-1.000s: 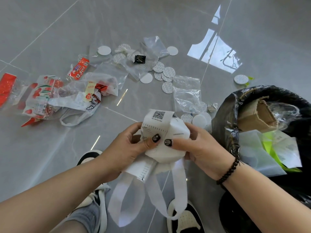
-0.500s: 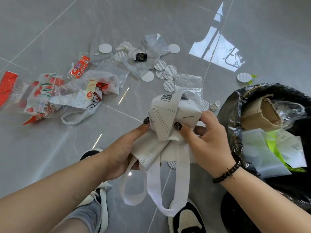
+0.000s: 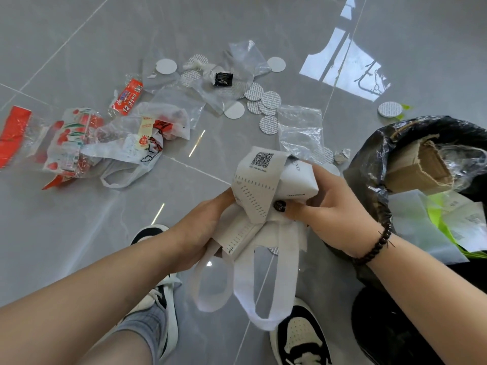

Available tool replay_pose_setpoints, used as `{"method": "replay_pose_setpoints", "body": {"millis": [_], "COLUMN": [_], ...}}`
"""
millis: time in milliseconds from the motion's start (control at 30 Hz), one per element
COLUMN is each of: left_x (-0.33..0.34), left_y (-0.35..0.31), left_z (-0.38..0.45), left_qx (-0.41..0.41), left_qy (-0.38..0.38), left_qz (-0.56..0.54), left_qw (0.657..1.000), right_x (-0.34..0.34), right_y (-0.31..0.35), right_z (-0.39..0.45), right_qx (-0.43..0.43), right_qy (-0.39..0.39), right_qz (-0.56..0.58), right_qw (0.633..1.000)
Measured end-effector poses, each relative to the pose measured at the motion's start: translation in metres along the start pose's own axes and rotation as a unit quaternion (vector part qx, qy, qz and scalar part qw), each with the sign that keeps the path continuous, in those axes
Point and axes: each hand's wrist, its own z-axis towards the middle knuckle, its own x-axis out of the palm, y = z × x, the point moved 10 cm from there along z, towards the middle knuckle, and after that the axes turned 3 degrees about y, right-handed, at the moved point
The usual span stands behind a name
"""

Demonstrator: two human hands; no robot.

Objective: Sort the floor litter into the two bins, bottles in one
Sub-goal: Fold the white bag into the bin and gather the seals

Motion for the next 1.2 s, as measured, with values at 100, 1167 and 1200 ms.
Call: {"method": "replay_pose_setpoints", "body": {"millis": [100,1167,1200], "left_x": [0.003,-0.003,0.001], "left_y": [0.01,-0.048,-0.049], "left_z": [0.002,-0.007,-0.008], "left_qx": [-0.018,0.209,0.209], "left_qy": [0.017,-0.034,-0.029], "left_qz": [-0.044,-0.079,-0.082], "left_qw": [0.999,0.974,0.974], "right_x": [0.001,0.032,0.028], "right_y": [0.008,-0.03,-0.024], "right_z": [-0.004,-0.031,-0.032], "right_qx": [-0.067,0.16,0.145], "right_qy": [0.002,-0.053,-0.075], "right_qz": [-0.092,0.297,0.272], "right_qw": [0.993,0.94,0.948]}}
